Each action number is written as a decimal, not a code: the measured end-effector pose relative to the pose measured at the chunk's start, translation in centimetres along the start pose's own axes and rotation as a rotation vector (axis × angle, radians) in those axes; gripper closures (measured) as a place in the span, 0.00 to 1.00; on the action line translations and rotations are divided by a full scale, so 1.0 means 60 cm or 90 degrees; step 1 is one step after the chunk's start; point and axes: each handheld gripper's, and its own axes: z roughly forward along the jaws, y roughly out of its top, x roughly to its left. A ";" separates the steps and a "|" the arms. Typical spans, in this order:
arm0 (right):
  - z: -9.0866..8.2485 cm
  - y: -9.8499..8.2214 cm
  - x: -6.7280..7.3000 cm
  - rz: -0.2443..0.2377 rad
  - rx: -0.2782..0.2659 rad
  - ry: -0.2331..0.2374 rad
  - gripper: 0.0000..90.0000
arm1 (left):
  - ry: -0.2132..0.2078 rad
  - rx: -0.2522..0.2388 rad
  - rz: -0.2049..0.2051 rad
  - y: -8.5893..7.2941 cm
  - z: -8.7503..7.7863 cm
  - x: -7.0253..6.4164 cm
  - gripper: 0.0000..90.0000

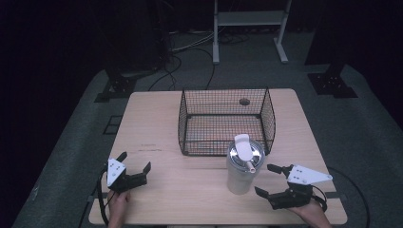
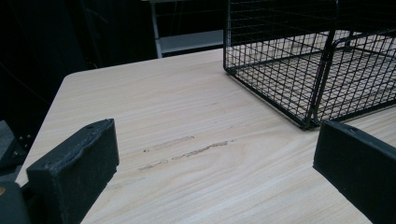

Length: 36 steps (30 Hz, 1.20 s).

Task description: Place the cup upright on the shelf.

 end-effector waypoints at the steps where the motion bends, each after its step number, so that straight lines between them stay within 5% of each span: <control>1: 0.002 0.000 0.000 -0.001 0.000 0.001 0.12 | 0.000 0.000 0.000 0.000 0.000 0.000 0.00; 36: 0.083 0.005 0.007 -0.010 0.002 -0.015 0.11 | -0.001 -0.001 -0.001 0.000 0.000 0.000 0.00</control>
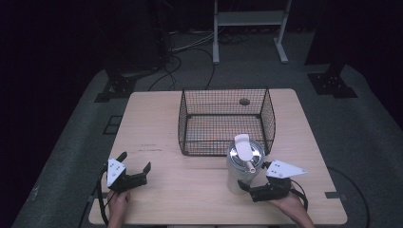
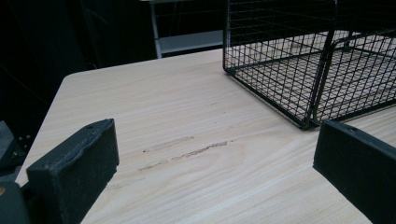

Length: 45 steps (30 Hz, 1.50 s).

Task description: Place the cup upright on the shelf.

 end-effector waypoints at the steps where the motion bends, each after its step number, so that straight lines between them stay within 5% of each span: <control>1: 0.001 0.000 0.000 0.000 0.000 0.000 0.11 | 0.000 0.000 0.000 0.000 0.000 0.000 0.00; 45: 0.031 -0.002 0.000 -0.031 -0.044 -0.003 0.10 | 0.000 0.000 -0.001 0.000 0.000 0.000 0.00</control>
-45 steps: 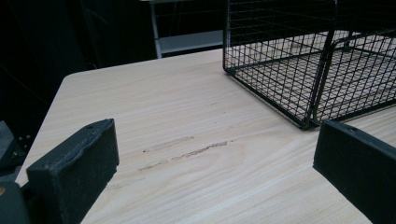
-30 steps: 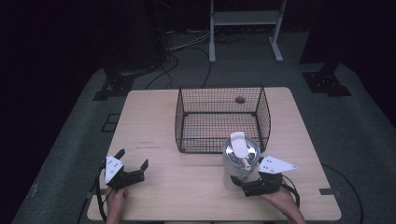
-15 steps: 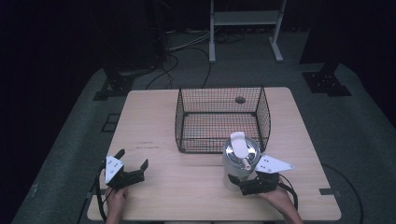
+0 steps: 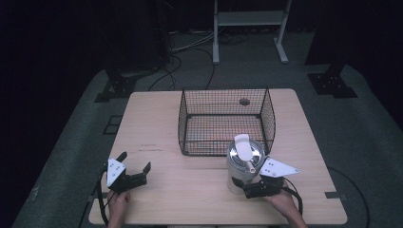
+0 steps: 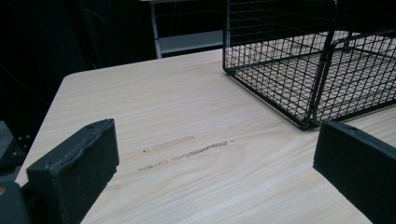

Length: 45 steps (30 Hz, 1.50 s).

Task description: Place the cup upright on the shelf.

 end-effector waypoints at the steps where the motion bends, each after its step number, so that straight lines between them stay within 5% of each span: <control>1: 0.000 0.000 0.000 0.001 -0.002 0.000 0.10 | 0.000 0.000 0.000 0.000 0.000 0.000 0.00; 12: -0.002 0.001 0.000 -0.015 -0.004 0.004 0.10 | 0.000 -0.001 0.000 0.000 -0.001 0.001 0.00; 23: -0.016 0.024 -0.009 0.010 -0.036 0.003 0.10 | 0.001 -0.001 0.000 0.000 -0.001 0.001 0.00; 45: -0.005 0.163 -0.031 -0.026 -0.051 0.023 0.10 | 0.000 0.000 -0.001 0.000 -0.001 0.002 0.00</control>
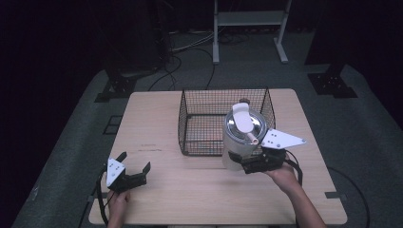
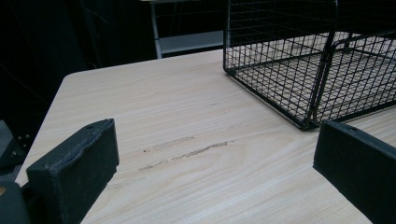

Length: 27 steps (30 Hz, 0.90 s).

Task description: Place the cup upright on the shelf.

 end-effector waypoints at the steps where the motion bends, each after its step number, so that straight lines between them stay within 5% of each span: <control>1: 0.001 0.004 -0.001 -0.002 0.001 0.001 0.10 | 0.000 0.000 0.000 0.000 0.000 0.000 0.00; 27: 0.096 0.103 -0.077 0.012 -0.008 0.004 0.10 | -0.001 -0.003 0.000 0.000 0.000 0.001 0.00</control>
